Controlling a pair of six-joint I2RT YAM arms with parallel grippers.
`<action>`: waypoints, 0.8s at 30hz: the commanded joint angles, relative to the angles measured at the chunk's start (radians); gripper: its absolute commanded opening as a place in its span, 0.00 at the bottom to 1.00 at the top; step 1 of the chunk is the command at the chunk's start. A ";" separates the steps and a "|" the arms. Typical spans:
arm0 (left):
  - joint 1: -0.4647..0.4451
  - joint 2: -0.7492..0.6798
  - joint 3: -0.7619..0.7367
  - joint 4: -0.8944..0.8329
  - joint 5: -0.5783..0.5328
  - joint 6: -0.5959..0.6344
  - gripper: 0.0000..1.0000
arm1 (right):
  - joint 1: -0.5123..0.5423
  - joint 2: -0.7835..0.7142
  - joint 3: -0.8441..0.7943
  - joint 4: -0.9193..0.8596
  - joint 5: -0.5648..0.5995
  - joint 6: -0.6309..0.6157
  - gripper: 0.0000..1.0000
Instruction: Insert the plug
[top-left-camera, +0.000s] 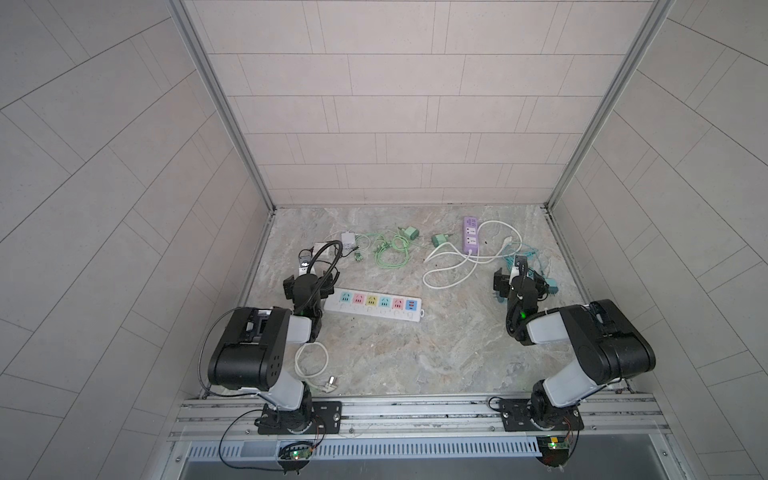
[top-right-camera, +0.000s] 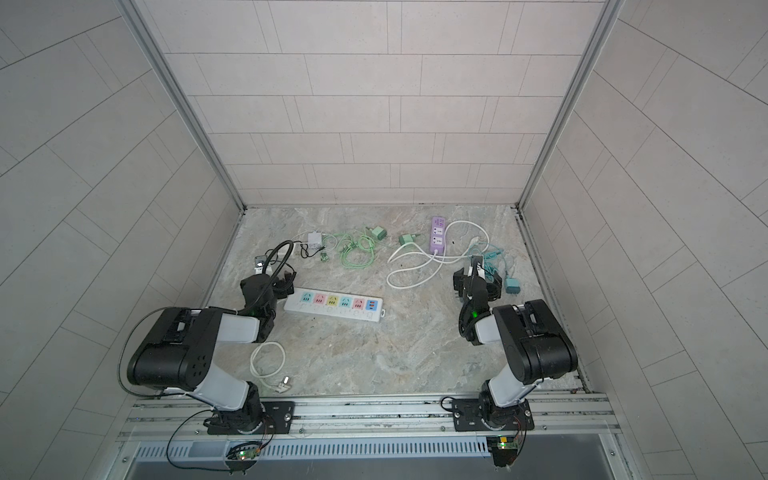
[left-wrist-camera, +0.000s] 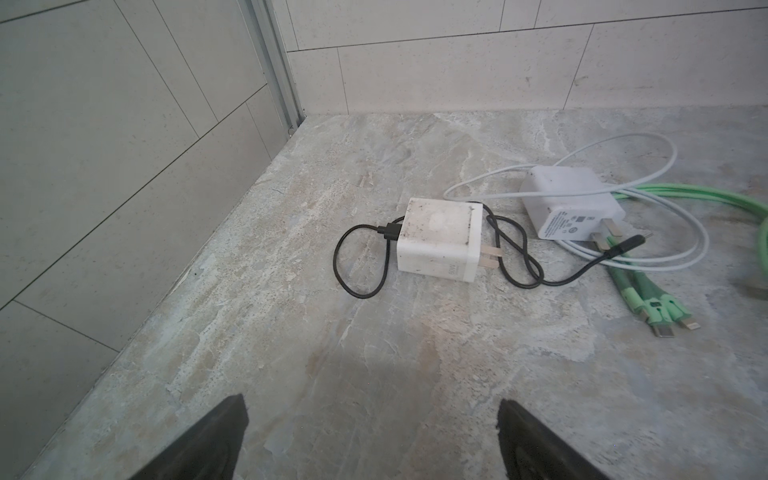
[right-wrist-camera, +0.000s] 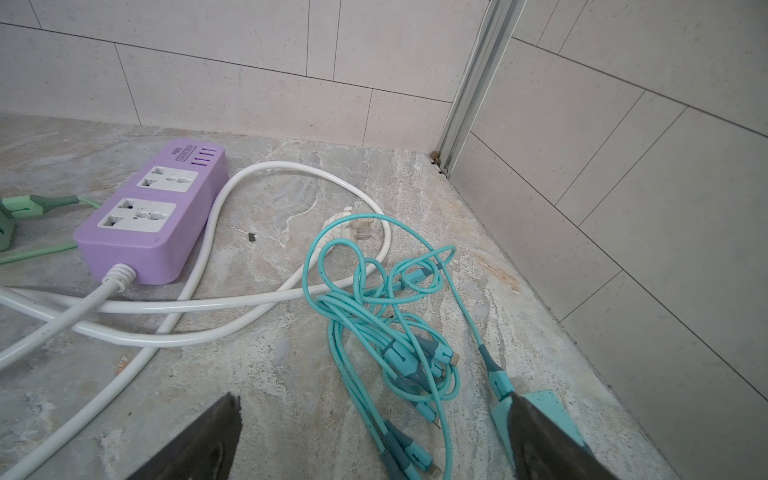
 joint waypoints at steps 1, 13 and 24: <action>-0.003 0.005 0.018 0.023 -0.007 0.007 1.00 | 0.006 0.012 0.013 0.009 0.014 -0.014 0.99; -0.003 0.005 0.017 0.024 -0.007 0.007 1.00 | 0.004 0.012 0.014 0.007 0.015 -0.012 0.99; -0.003 0.003 0.013 0.030 -0.007 0.007 1.00 | 0.007 0.011 0.005 0.027 0.017 -0.019 0.99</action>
